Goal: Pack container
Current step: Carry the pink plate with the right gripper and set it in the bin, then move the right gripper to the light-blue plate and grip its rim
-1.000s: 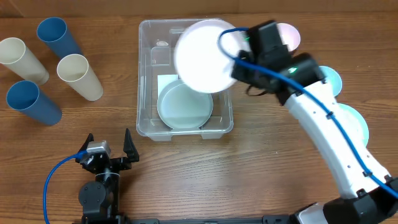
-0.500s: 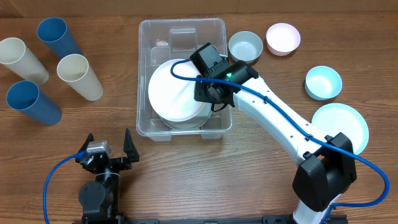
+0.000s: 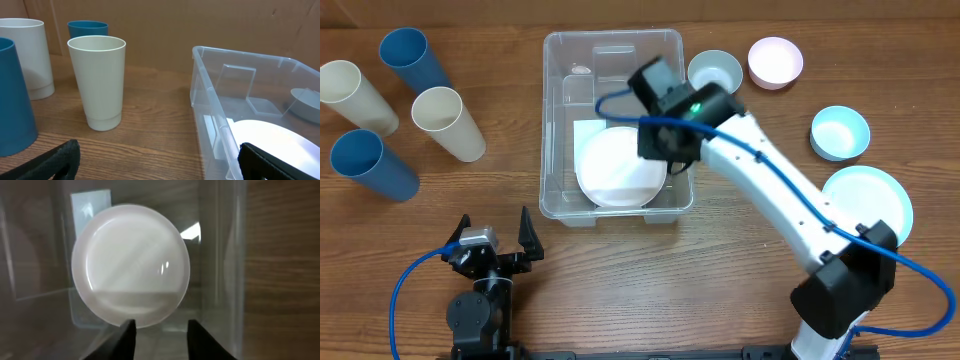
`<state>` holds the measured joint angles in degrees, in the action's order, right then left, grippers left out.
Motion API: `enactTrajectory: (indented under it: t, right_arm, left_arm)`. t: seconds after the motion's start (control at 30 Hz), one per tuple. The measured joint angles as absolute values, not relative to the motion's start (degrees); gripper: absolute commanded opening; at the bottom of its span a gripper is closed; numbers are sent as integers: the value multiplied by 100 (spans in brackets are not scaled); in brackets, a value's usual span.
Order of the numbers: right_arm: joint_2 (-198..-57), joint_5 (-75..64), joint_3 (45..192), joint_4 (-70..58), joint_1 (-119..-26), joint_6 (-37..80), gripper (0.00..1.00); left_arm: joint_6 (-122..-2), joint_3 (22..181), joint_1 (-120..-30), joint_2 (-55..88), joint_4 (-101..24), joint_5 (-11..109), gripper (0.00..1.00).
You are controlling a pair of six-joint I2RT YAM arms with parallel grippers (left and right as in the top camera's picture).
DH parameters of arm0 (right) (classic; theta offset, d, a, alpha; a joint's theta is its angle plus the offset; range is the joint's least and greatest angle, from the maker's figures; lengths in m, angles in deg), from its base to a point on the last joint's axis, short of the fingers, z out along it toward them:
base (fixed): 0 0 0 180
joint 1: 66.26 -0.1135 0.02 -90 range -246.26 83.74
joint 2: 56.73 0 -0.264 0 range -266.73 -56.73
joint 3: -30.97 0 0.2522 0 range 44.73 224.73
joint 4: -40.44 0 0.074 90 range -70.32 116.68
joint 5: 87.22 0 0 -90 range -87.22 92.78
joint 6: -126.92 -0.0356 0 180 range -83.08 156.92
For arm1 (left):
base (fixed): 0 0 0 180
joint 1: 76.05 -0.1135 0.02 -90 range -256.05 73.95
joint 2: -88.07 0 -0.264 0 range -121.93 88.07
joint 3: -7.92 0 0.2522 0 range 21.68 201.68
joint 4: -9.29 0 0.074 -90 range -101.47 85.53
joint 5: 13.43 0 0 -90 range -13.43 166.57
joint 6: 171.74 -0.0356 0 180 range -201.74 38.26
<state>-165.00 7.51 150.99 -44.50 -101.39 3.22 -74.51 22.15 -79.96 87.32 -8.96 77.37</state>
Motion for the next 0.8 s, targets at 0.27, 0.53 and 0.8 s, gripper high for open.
enactTrajectory:
  t: [0.27,0.53,0.8]
  right_arm:
    - [-16403,876,16382,-6561,-7486,150,48]
    - [-16342,1234,15494,-6911,-3980,60,48]
    - [-16231,1328,13038,-5165,-2386,-36,49]
  left_arm:
    - [-7451,2215,-7996,8732,-898,7737,100]
    - [-7451,2215,-7996,8732,-898,7737,100]
    - [-7451,2215,-7996,8732,-894,7737,100]
